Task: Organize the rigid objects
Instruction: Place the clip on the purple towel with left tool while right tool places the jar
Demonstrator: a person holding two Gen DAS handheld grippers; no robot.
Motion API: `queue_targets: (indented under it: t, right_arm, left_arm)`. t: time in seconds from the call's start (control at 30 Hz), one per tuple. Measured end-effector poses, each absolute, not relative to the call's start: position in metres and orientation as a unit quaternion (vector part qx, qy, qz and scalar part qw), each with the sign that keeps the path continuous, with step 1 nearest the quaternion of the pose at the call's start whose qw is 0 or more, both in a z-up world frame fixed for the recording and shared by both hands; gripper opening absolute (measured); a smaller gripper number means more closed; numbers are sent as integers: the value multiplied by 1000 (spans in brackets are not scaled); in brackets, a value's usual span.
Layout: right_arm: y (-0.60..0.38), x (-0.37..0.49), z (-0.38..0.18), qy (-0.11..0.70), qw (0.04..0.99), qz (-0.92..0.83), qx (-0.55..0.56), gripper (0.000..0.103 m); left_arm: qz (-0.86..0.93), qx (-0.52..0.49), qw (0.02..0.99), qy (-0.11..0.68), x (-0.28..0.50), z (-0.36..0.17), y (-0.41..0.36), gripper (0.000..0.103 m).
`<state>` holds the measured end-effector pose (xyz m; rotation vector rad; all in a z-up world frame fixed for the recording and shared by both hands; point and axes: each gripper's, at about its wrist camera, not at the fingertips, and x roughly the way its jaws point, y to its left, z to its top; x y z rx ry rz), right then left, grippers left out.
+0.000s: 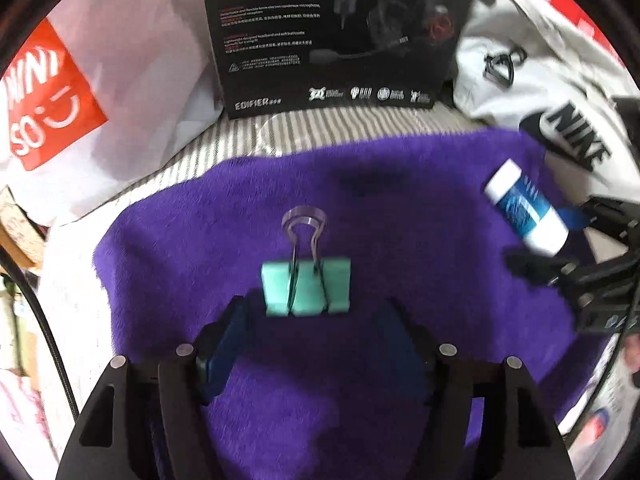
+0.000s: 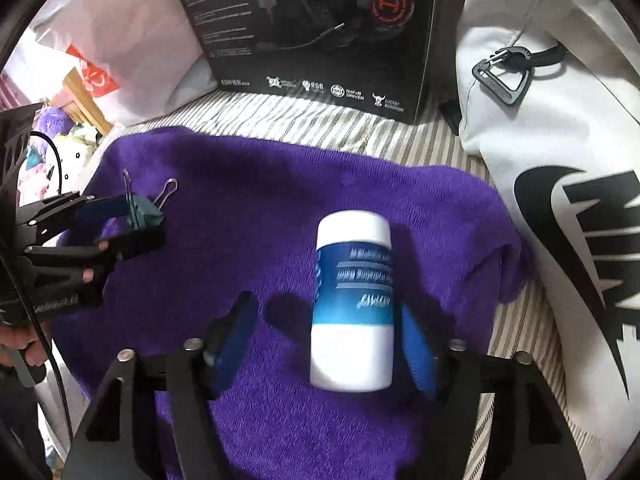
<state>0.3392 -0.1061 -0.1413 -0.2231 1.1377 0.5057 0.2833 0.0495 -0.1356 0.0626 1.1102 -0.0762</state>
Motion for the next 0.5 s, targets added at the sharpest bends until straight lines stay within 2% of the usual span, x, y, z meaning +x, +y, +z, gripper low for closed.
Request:
queue_targets:
  t: [0.13, 0.3, 0.5]
  right_arm:
    - [-118, 323, -135, 537, 809, 221, -91, 70]
    - [-147, 280, -107, 517, 828, 206, -65, 70]
    - [-186, 215, -90, 507, 840, 191, -31, 70]
  left_arm:
    - [-27, 6, 860, 510, 254, -120, 56, 65]
    - [-58, 33, 882, 466, 193, -83, 38, 64]
    - [-156, 23, 866, 474, 134, -78, 4, 64]
